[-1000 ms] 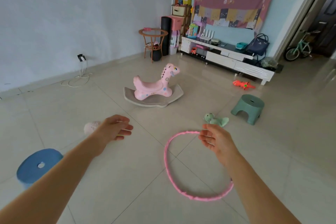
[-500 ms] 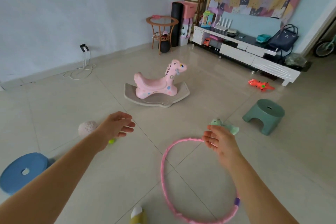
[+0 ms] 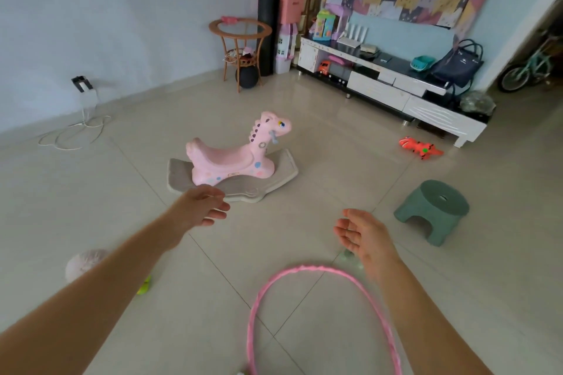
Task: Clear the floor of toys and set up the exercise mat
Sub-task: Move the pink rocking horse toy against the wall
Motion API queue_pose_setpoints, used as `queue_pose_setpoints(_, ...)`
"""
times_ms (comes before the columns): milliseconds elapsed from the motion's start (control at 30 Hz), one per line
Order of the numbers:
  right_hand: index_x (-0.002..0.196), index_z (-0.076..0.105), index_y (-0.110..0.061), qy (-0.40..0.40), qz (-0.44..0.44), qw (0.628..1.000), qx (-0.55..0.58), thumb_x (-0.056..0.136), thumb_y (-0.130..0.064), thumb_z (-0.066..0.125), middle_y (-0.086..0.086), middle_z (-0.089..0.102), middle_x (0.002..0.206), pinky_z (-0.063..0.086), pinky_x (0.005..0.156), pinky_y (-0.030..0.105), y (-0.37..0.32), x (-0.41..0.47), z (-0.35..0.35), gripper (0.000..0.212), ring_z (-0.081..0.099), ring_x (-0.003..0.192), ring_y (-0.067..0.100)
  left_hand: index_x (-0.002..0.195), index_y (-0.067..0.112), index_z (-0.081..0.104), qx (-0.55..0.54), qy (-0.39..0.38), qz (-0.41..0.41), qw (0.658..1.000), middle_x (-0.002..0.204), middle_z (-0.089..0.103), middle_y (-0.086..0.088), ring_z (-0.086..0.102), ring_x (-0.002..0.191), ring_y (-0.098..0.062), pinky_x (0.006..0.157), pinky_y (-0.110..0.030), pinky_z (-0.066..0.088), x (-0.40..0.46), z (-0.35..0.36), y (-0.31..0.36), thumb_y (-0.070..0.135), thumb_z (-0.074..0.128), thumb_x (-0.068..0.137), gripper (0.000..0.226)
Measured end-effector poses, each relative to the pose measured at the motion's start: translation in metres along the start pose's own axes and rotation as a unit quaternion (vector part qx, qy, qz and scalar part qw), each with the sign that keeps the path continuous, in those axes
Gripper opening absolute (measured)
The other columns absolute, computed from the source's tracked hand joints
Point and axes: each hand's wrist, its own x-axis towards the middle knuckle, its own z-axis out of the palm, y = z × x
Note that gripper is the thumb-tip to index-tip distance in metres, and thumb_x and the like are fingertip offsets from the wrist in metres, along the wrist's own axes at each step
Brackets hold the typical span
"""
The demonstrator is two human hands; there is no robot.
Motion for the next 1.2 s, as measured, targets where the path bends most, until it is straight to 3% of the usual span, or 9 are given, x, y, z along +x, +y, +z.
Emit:
queue_pose_setpoints(300, 0.083, 0.060, -0.014, 0.007, -0.002, 1.000, -0.006, 0.089, -0.013, 0.053, 0.006, 0.062, 0.076, 0.047, 0.067, 0.027, -0.058, 0.115, 0.011, 0.008, 0.061, 0.069, 0.019, 0.107, 0.008, 0.052, 0.004, -0.015, -0.018, 1.000, 0.093, 0.063, -0.009, 0.060, 0.075, -0.017, 0.069, -0.026, 0.043, 0.115, 0.031, 0.058, 0.002, 0.049, 0.091, 0.017)
queue_pose_setpoints(500, 0.083, 0.059, -0.014, -0.028, 0.000, 1.000, -0.002, 0.088, -0.011, 0.055, 0.007, 0.061, 0.076, 0.047, 0.067, 0.027, -0.114, 0.227, 0.029, 0.006, 0.061, 0.069, 0.020, 0.105, 0.007, 0.053, -0.038, 0.065, -0.023, 0.997, 0.086, 0.063, -0.008, 0.063, 0.060, -0.010, 0.066, -0.024, 0.043, 0.191, 0.037, 0.095, 0.001, 0.047, 0.092, 0.015)
queue_pose_setpoints(733, 0.082, 0.058, -0.013, -0.091, 0.007, 0.994, -0.054, 0.089, -0.011, 0.055, 0.006, 0.061, 0.072, 0.048, 0.065, 0.026, -0.167, 0.325, 0.072, 0.008, 0.061, 0.067, 0.019, 0.107, 0.004, 0.051, -0.086, 0.120, -0.033, 0.988, 0.084, 0.062, -0.007, 0.058, 0.073, -0.020, 0.067, -0.027, 0.042, 0.261, 0.039, 0.130, 0.000, 0.041, 0.094, 0.017)
queue_pose_setpoints(967, 0.080, 0.058, -0.013, -0.135, 0.020, 0.988, -0.076, 0.088, -0.012, 0.055, 0.005, 0.062, 0.070, 0.049, 0.067, 0.027, -0.182, 0.394, 0.143, 0.009, 0.061, 0.064, 0.018, 0.108, 0.004, 0.054, -0.105, 0.143, -0.035, 0.984, 0.088, 0.066, -0.008, 0.061, 0.072, -0.019, 0.067, -0.027, 0.044, 0.342, 0.004, 0.136, 0.002, 0.046, 0.092, 0.018)
queue_pose_setpoints(1200, 0.081, 0.057, -0.012, -0.118, 0.032, 0.988, -0.099, 0.089, -0.011, 0.054, 0.007, 0.060, 0.073, 0.049, 0.065, 0.026, -0.191, 0.477, 0.243, 0.009, 0.061, 0.067, 0.020, 0.105, 0.005, 0.056, -0.102, 0.139, -0.053, 0.984, 0.100, 0.066, -0.016, 0.061, 0.079, -0.023, 0.069, -0.028, 0.045, 0.465, -0.064, 0.132, 0.002, 0.046, 0.091, 0.017)
